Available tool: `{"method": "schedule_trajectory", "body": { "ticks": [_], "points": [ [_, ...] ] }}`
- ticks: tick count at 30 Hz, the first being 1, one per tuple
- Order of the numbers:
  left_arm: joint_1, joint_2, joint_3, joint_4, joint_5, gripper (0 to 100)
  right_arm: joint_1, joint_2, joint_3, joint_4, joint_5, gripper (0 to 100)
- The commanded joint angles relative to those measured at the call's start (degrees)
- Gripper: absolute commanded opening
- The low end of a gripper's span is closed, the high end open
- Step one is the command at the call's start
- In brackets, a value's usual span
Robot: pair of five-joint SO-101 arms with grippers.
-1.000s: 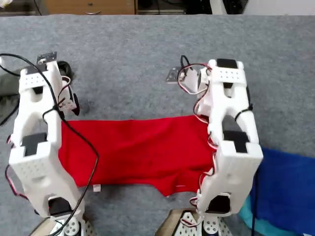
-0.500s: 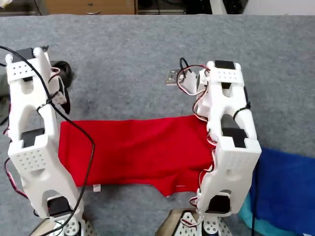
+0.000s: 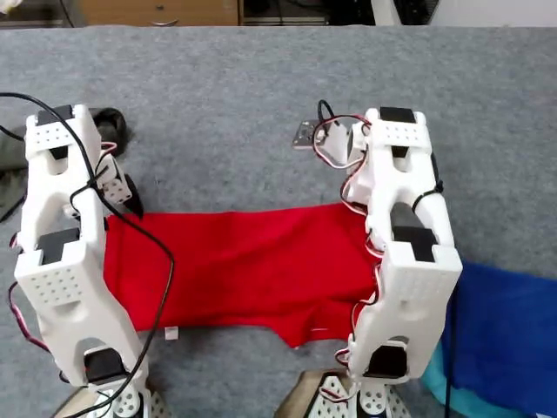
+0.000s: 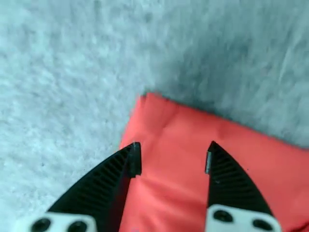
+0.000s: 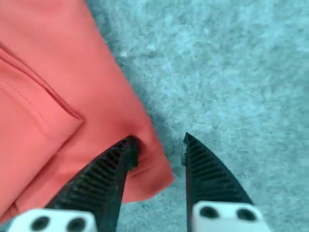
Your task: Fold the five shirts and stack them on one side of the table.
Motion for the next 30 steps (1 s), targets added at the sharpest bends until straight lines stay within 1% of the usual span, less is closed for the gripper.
{"method": "schedule_trajectory", "body": {
  "ticks": [1,4,7,10,14,16,20,22,28,30],
  "points": [
    [-0.53,1.54,0.09,-2.99,0.88,23,-0.04,-0.75,1.8,-3.6,-0.53,16.0],
    [-0.79,5.14,-0.09,-4.13,1.93,23,-0.04,-0.84,4.35,-5.89,-0.53,16.0],
    [-0.97,7.43,-0.44,-5.89,4.4,18,-0.04,-0.84,4.7,-6.59,-0.26,15.9],
    [-0.35,8.31,-0.18,-6.33,4.75,13,0.04,-0.84,5.14,-7.12,-0.26,15.7],
    [0.09,8.4,0.09,-6.42,7.03,5,0.31,-0.84,5.05,-7.3,-0.18,7.5],
    [0.18,8.4,-0.44,-6.51,8.09,3,0.31,-0.84,5.05,-7.3,-0.18,5.2],
    [0.26,8.4,0.0,-8.18,8.18,2,0.31,-0.84,4.97,-7.38,-0.18,4.1],
    [0.26,8.4,-0.09,-8.35,8.18,2,0.4,-0.84,4.79,-7.91,-0.26,0.1],
    [1.67,8.22,-1.49,-9.32,8.26,2,0.57,-1.19,4.7,-8.88,-0.53,0.3],
    [2.81,8.13,-1.93,-10.2,9.93,2,1.1,-1.27,4.53,-8.97,-0.53,0.3]
  ]
}}
